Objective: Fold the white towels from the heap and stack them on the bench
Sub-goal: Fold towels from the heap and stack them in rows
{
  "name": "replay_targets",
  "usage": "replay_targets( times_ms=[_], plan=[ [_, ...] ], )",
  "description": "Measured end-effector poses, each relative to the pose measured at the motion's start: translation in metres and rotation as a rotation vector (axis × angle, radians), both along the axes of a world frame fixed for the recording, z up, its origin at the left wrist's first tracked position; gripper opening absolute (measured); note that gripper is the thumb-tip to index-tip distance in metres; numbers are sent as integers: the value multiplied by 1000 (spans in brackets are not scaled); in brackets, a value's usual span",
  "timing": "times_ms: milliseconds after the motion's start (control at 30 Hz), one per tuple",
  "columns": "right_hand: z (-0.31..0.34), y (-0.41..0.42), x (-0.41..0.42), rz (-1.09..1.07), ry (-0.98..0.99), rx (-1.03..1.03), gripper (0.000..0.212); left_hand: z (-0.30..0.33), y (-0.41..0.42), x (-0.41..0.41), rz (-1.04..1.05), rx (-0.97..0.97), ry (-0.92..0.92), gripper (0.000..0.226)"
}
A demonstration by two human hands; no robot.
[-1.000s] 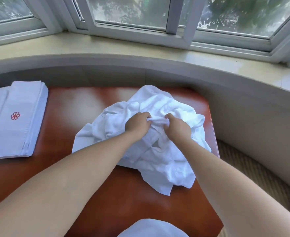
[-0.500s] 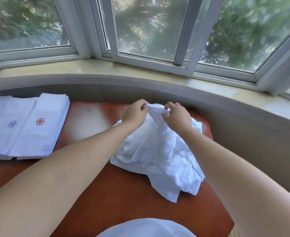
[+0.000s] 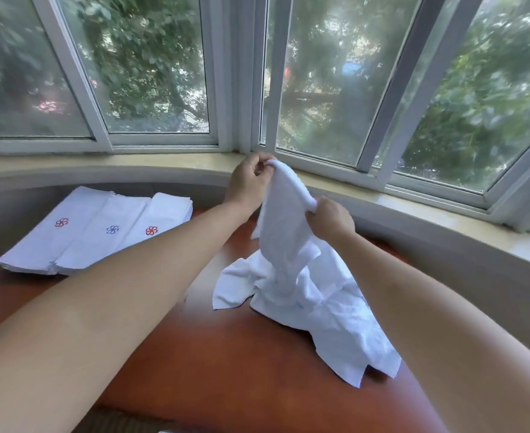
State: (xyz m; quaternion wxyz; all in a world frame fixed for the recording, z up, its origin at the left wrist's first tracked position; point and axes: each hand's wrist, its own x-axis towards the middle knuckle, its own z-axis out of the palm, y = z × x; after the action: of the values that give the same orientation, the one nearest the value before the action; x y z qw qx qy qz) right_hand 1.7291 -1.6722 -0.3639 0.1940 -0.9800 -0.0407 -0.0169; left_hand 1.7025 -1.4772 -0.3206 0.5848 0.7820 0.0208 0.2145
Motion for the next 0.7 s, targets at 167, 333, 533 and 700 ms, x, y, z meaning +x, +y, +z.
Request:
replay_targets(
  times_ms=[167,333,533,700],
  plan=[
    [34,30,-13,3,-165,93,31,0,50,-27,121,-96,-6,11],
    [46,58,-28,108,21,48,24,5,83,-43,229,-40,-20,11],
    [55,91,-41,228,-90,216,18,6,128,-65,417,-151,-52,12],
    [57,132,-38,303,-393,441,19,18,157,-85,535,-142,-143,11]
  ],
)
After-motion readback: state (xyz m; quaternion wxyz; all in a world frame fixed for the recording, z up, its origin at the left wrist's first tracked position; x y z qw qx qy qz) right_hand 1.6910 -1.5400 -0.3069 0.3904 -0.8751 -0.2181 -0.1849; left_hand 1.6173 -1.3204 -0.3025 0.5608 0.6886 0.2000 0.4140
